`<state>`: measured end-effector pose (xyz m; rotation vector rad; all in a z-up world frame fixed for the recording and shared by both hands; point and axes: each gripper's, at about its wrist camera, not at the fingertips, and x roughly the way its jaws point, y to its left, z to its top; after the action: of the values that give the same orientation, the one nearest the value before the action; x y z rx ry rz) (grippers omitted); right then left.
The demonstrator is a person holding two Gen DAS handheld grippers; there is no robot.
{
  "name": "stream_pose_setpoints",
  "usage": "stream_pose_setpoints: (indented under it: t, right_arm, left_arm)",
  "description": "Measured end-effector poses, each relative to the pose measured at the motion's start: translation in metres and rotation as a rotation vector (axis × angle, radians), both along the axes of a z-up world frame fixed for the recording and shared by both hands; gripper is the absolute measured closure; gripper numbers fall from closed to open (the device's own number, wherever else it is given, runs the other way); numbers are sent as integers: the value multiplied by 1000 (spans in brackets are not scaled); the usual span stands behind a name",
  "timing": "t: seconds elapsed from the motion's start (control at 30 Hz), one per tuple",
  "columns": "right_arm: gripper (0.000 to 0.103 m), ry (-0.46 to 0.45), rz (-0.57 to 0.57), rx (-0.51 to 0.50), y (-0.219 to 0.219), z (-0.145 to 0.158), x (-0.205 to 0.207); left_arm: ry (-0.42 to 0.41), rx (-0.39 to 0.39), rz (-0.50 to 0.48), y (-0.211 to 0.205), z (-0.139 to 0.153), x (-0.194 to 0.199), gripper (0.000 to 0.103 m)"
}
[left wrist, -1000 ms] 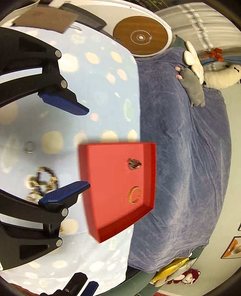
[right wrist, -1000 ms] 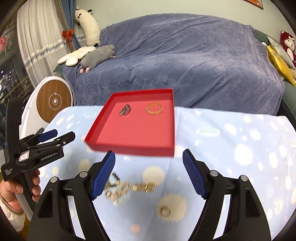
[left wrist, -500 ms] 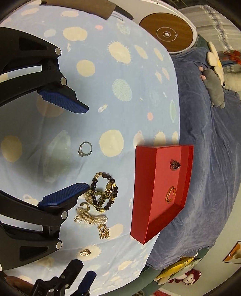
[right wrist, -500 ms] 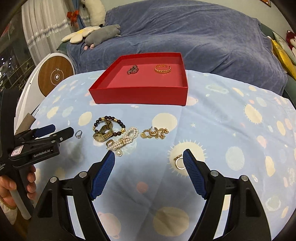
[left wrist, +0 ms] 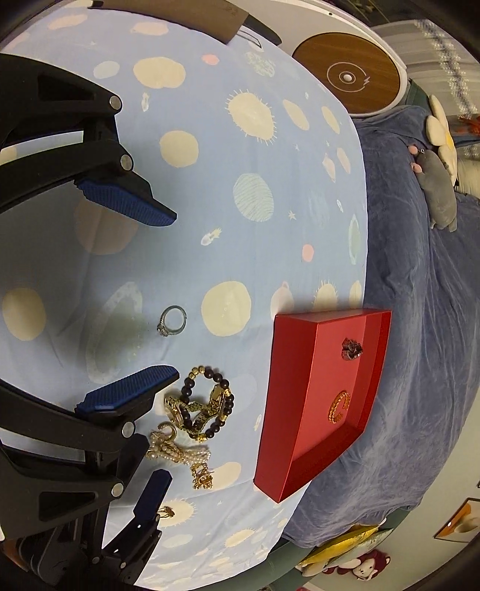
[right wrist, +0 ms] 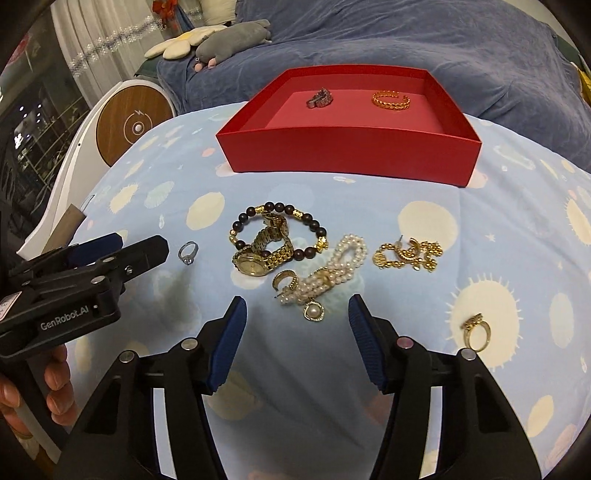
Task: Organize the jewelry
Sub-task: 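Move the left gripper to the gold watch while the right gripper moves to the pearl bracelet, then grasp and lift the gold watch with the left gripper while the right gripper lifts the pearl bracelet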
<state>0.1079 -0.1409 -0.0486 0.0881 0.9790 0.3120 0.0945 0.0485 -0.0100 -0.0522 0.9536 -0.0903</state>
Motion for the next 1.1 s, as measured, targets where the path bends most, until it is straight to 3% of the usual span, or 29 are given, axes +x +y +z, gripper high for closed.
stream_pose_setpoints:
  t: [0.1,0.2,0.43,0.7,0.93,1.03,1.1]
  right_arm:
    - [58,-12,-18,-4,2,-4,5]
    - [72,-14,-35,4,-3,-3,10]
    - [88,-3,-68,35,-20,-2,11]
    - [88,7,-66,18,-32,3,-7]
    - [88,10,-92,26,-51,6,-16]
    - [88,6,-99,30,-57,8,-17]
    - [88,6,-104,34,-61,9,-17]
  left_arm:
    - [6,-10,1,4,-1,-2,28]
    - [12,-27,-16,3,-1,-4,28]
    - [8,-54,-73,-8,-1,-6,28]
    - [-8,-59,-217,-48,-8,-6,29]
    - [6,-74,-251,-71,-25,8,49]
    - [1,-81,-250,-74,-29,14,62]
    - [-8,-68,-246,-76,-30,16,65]
